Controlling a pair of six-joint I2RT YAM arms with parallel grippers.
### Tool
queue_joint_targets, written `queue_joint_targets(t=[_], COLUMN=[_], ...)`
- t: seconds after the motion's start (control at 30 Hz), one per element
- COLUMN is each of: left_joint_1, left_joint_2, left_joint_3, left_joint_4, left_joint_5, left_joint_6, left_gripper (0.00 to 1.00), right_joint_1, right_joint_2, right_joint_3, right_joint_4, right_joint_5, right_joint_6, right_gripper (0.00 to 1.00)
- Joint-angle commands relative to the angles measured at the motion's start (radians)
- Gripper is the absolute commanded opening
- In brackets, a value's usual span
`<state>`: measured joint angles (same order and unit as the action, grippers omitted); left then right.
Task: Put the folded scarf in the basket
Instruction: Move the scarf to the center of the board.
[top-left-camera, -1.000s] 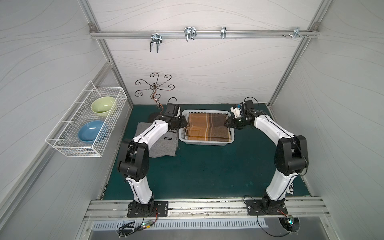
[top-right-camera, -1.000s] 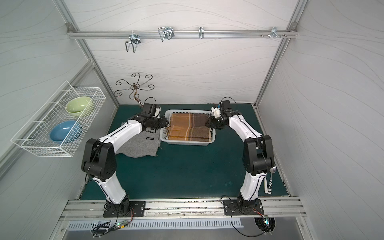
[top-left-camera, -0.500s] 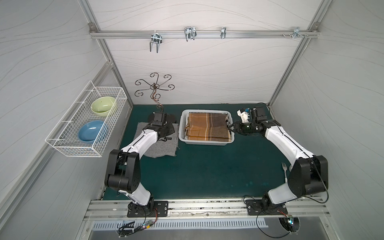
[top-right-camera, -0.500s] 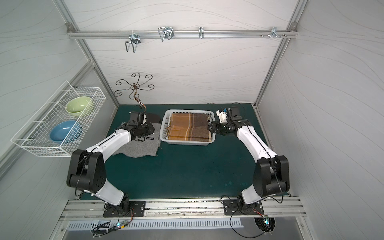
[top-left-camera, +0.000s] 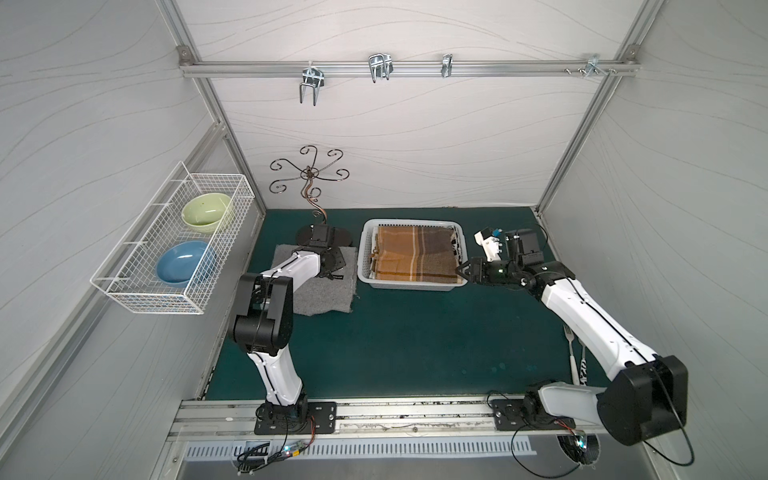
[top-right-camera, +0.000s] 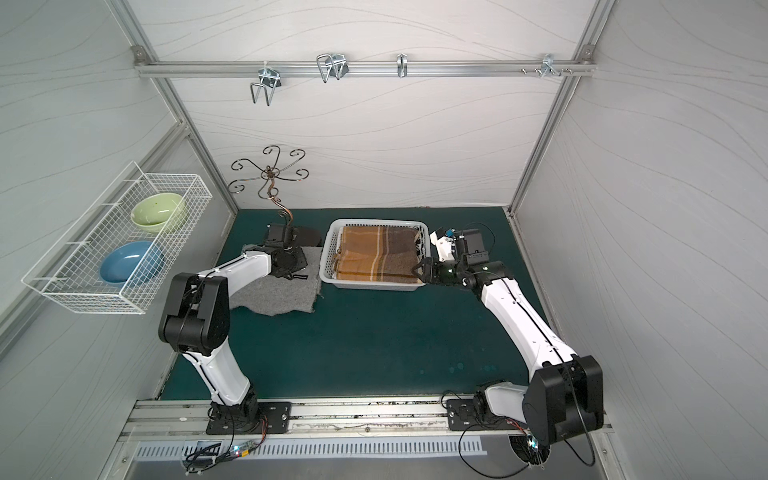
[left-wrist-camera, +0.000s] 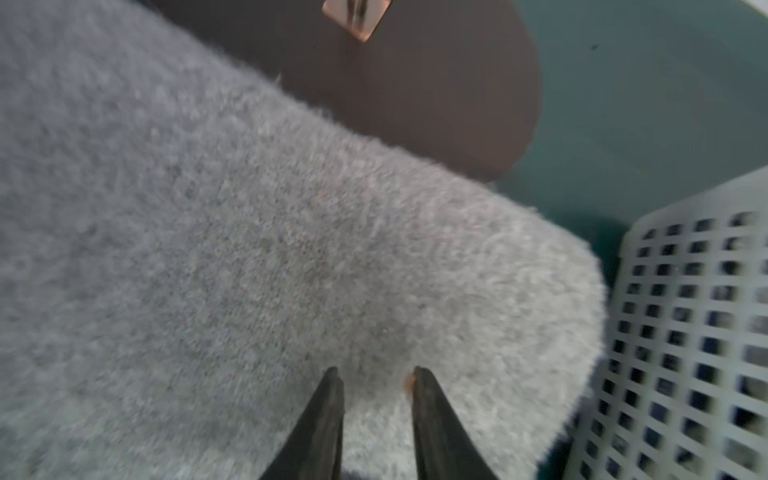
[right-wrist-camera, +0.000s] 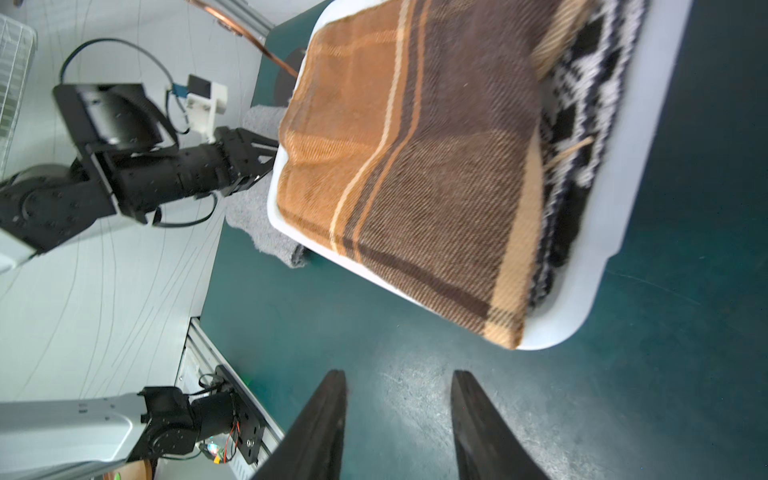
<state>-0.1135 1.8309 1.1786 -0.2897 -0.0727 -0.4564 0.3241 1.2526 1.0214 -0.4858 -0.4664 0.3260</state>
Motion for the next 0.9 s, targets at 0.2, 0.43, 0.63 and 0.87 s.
queue_joint_targets(t=[0.2, 0.43, 0.63, 0.87], left_joint_1=[0.007, -0.045, -0.056, -0.26], left_joint_2=[-0.017, -0.314, -0.392, -0.568], left_joint_3=[-0.124, -0.471, -0.634, -0.723], left_joint_4=[0.049, 0.159, 0.2, 0.161], left_joint_5=[0.117, 0.151, 0.232, 0.137], left_joint_6=[-0.045, -0.111, -0.131, -0.208], left_gripper=[0.29, 0.29, 0.29, 0.29], right_joint_1=[0.078, 0.258, 0.459, 0.614], right_joint_2=[-0.084, -0.131, -0.055, 0.073], right_joint_3=[-0.1, -0.232, -0.307, -0.374], right_joint_4=[0.048, 0.146, 0.261, 0.47], right_joint_5=[0.042, 0.135, 0.252, 0.309], right_joint_6=[0.049, 0.153, 0.235, 0.357], right_gripper=[0.43, 0.44, 0.45, 0.51])
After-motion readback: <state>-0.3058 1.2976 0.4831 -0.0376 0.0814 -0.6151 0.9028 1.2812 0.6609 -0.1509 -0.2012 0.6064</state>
